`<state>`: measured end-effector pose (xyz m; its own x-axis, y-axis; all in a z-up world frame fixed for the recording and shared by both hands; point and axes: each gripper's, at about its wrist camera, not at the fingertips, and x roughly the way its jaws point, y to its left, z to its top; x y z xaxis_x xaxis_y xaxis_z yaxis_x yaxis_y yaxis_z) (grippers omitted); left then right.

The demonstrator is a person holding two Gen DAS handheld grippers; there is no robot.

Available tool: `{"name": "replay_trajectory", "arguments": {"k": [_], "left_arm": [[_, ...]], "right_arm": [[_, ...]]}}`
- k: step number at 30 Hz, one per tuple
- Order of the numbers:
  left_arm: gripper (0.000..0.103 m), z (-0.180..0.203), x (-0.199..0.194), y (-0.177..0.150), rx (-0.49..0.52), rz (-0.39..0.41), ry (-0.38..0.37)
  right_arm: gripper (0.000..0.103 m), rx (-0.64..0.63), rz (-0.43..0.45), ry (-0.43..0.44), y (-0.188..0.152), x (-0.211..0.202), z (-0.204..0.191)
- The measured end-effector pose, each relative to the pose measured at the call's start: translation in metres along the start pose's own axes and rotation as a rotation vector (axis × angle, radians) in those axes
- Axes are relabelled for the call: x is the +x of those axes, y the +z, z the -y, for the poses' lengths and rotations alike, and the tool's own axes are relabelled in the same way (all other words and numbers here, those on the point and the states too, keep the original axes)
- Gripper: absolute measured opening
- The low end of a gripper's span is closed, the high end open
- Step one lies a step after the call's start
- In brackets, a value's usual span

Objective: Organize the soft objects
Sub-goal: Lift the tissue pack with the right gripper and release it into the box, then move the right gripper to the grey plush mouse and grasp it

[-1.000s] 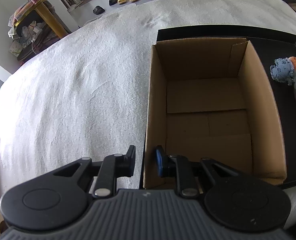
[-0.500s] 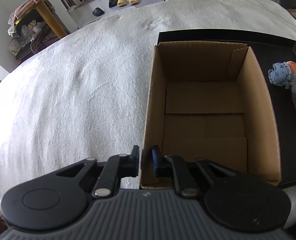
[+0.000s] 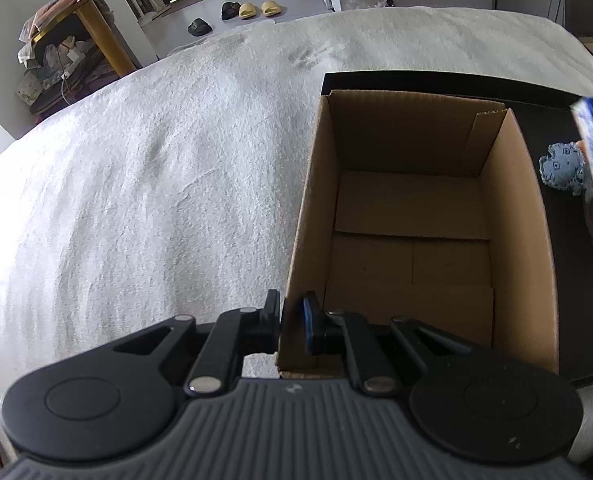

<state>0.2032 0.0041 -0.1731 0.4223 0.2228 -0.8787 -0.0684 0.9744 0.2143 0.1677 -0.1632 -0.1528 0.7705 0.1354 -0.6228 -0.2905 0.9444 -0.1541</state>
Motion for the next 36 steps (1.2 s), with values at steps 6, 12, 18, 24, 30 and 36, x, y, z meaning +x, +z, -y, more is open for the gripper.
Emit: {"name": "replay_trajectory", "arguments": {"k": [6,12,18,24,30,36], "left_arm": [[0.01,-0.007,0.001,0.0,-0.037,0.008,-0.034],[0.009,-0.015,0.001,-0.001,-0.073,0.014,-0.069],[0.009,-0.021,0.001,-0.002,-0.089,0.016,-0.09],[0.01,-0.021,-0.001,-0.002,-0.082,0.025,-0.088],[0.01,-0.019,-0.004,-0.002,-0.076,0.018,-0.072],[0.012,-0.014,-0.011,-0.004,-0.053,0.036,-0.035]], "right_arm": [[0.054,-0.153,0.035,0.065,0.015,0.004,-0.019],[0.054,-0.274,0.048,0.119,0.023,0.006,-0.033],[0.055,-0.332,0.065,0.177,0.026,0.003,-0.042],[0.063,-0.297,0.054,0.175,0.025,0.004,-0.04],[0.073,-0.2,0.052,0.132,0.013,-0.004,-0.025],[0.073,-0.059,0.033,0.103,-0.005,-0.011,-0.003]]}}
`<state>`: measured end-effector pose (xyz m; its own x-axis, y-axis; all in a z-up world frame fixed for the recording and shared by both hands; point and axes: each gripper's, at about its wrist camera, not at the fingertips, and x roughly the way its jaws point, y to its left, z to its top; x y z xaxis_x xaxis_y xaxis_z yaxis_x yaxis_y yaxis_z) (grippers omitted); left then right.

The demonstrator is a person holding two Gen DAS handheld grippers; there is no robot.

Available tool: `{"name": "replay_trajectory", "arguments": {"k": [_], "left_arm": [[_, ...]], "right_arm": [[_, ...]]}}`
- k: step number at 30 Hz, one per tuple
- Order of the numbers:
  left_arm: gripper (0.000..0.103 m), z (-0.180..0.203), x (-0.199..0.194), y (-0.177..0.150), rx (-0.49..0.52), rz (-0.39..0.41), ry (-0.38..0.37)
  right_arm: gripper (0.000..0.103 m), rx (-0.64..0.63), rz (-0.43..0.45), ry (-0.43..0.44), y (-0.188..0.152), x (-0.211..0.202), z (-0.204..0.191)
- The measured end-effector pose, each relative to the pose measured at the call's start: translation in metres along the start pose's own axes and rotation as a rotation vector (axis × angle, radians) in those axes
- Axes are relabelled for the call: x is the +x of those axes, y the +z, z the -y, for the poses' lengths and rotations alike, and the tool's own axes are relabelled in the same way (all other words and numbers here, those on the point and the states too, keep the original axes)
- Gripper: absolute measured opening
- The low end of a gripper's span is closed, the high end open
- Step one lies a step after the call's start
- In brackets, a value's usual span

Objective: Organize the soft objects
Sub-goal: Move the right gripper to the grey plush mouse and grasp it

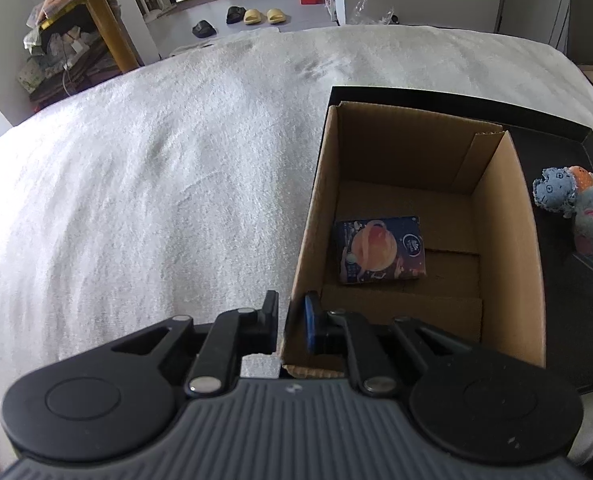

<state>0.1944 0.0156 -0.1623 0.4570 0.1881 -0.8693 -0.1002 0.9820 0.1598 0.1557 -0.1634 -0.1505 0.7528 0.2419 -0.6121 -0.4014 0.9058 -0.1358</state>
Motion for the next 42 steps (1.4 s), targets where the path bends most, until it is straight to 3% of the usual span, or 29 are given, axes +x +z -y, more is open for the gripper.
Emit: {"name": "replay_trajectory", "arguments": {"k": [6,15,19,23,30,37,42], "left_arm": [[0.017,0.0,-0.007,-0.001,0.0,0.023,0.026],[0.042,0.008,-0.016,-0.001,0.028,0.067,0.048],[0.049,0.011,-0.019,0.001,0.021,0.088,0.051],[0.057,0.021,-0.022,0.002,0.044,0.094,0.072],[0.068,0.036,-0.022,0.005,0.085,0.082,0.132],[0.069,0.052,-0.016,0.008,0.13,0.061,0.2],[0.069,0.06,-0.013,0.01,0.154,0.06,0.237]], "right_arm": [[0.074,0.096,-0.017,-0.039,-0.019,0.001,0.014],[0.075,0.206,-0.019,-0.084,-0.046,0.011,0.036],[0.08,0.275,0.009,-0.113,-0.055,0.014,0.052],[0.095,0.326,0.028,-0.169,-0.067,0.016,0.07],[0.103,0.394,-0.007,-0.285,-0.082,0.031,0.092],[0.103,0.448,-0.022,-0.254,-0.09,0.046,0.102],[0.103,0.585,0.01,-0.178,-0.094,0.046,0.119]]}}
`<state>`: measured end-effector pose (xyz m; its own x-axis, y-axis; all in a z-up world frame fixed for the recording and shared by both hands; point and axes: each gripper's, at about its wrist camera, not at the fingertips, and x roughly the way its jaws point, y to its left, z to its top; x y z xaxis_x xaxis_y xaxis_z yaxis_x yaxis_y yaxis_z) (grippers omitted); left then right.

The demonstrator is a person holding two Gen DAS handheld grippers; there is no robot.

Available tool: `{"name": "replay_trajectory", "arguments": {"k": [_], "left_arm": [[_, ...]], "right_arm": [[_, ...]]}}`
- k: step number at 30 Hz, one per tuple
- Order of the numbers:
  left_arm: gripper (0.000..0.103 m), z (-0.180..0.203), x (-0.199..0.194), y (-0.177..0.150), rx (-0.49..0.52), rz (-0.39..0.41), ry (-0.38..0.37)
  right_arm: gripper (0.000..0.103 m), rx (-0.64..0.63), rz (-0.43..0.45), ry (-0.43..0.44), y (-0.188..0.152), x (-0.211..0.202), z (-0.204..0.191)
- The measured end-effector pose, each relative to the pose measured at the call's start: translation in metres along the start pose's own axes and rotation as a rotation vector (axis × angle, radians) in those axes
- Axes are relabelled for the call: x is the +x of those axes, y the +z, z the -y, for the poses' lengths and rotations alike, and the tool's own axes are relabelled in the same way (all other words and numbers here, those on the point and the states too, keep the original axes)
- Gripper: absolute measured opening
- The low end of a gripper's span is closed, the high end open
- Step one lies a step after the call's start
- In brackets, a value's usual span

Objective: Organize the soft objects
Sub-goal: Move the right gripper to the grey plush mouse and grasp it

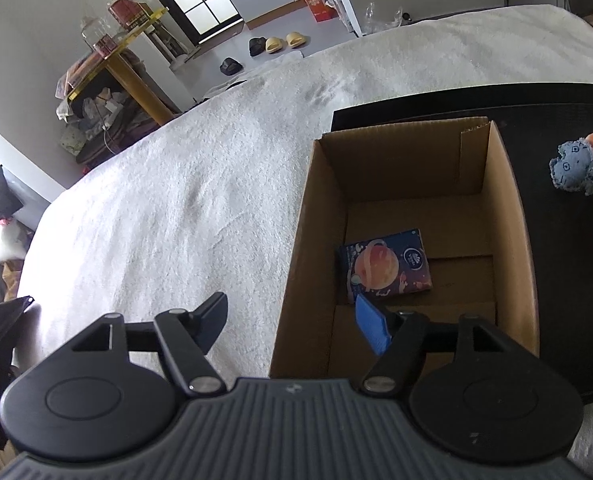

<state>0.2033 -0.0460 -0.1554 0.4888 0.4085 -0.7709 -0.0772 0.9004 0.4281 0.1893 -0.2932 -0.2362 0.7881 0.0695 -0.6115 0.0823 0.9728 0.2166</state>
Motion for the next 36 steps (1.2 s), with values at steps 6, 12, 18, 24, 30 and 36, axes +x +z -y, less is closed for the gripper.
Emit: {"name": "replay_trajectory", "arguments": {"k": [6,12,18,24,30,36], "left_arm": [[0.069,0.008,0.001,0.004,0.021,-0.01,0.025],[0.069,0.012,0.002,0.006,0.036,-0.016,0.044],[0.069,0.013,0.002,0.006,0.041,-0.016,0.049],[0.069,0.01,0.0,0.003,0.029,-0.008,0.044],[0.069,0.004,-0.001,0.006,0.016,-0.028,0.028],[0.069,-0.011,-0.01,0.008,-0.011,-0.033,-0.018]], "right_arm": [[0.103,0.198,0.004,0.048,0.005,0.009,0.031],[0.097,0.324,-0.083,0.073,-0.004,0.032,0.047],[0.058,0.29,-0.117,0.172,-0.004,0.032,0.039],[0.049,0.263,-0.112,0.168,-0.003,0.022,0.038],[0.038,0.228,-0.113,0.183,-0.003,0.01,0.034],[0.038,0.177,-0.088,0.185,0.0,-0.007,0.026]]}}
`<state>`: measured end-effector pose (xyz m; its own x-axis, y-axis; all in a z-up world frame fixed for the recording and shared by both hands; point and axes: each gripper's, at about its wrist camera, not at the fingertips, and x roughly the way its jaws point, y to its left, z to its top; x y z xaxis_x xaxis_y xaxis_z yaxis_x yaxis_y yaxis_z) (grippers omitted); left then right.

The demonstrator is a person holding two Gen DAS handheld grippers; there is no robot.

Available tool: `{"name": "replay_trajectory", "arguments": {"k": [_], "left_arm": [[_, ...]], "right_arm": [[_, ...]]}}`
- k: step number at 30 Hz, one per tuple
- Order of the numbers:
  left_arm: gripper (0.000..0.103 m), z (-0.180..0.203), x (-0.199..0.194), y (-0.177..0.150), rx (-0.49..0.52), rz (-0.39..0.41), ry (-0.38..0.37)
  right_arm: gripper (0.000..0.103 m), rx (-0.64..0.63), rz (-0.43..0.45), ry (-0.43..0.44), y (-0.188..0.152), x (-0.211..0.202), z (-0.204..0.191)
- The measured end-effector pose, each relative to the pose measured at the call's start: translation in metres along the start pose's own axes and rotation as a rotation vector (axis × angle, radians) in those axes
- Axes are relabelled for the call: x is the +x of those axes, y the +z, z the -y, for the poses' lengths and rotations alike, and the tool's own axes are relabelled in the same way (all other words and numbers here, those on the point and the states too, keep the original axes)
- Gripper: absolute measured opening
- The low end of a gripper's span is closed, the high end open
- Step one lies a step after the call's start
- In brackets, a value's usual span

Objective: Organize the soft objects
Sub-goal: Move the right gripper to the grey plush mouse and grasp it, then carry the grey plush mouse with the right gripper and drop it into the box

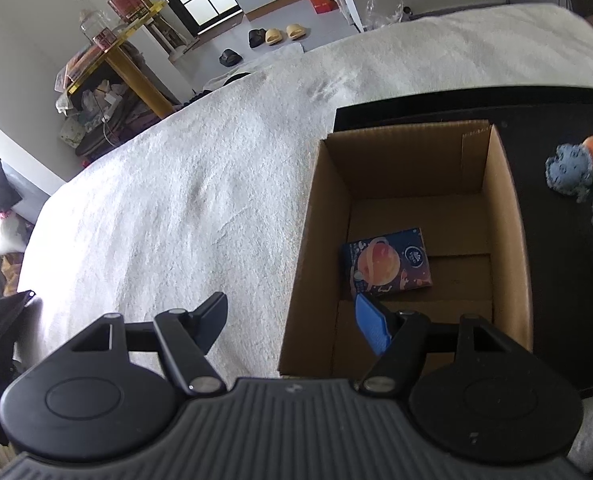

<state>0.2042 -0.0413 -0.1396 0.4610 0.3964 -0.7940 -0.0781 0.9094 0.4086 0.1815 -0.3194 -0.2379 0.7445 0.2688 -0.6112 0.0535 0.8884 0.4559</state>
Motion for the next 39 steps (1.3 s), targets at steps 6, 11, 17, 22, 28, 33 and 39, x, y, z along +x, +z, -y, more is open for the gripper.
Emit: {"name": "replay_trajectory", "arguments": {"k": [6,11,17,22,28,33,39], "left_arm": [[0.069,-0.018,-0.005,-0.003,-0.02,0.006,-0.033],[0.069,-0.023,-0.008,-0.009,-0.027,0.029,-0.073],[0.069,-0.028,-0.006,-0.016,-0.057,0.047,-0.111],[0.069,-0.03,0.0,-0.016,-0.058,0.051,-0.124],[0.069,-0.035,0.005,-0.017,-0.067,0.036,-0.162],[0.069,-0.038,0.009,-0.019,-0.072,0.021,-0.181],[0.066,-0.04,0.018,-0.017,-0.082,-0.013,-0.161]], "right_arm": [[0.038,-0.048,0.023,0.0,0.0,-0.014,-0.01],[0.038,-0.075,0.049,-0.001,0.001,-0.027,-0.018],[0.038,-0.135,0.06,-0.01,0.001,-0.037,-0.035],[0.038,-0.207,0.078,-0.025,0.003,-0.043,-0.056],[0.038,-0.295,0.115,-0.022,0.008,-0.049,-0.085],[0.038,-0.346,0.125,-0.006,0.012,-0.047,-0.106],[0.039,-0.422,0.126,0.013,0.013,-0.043,-0.129]]}}
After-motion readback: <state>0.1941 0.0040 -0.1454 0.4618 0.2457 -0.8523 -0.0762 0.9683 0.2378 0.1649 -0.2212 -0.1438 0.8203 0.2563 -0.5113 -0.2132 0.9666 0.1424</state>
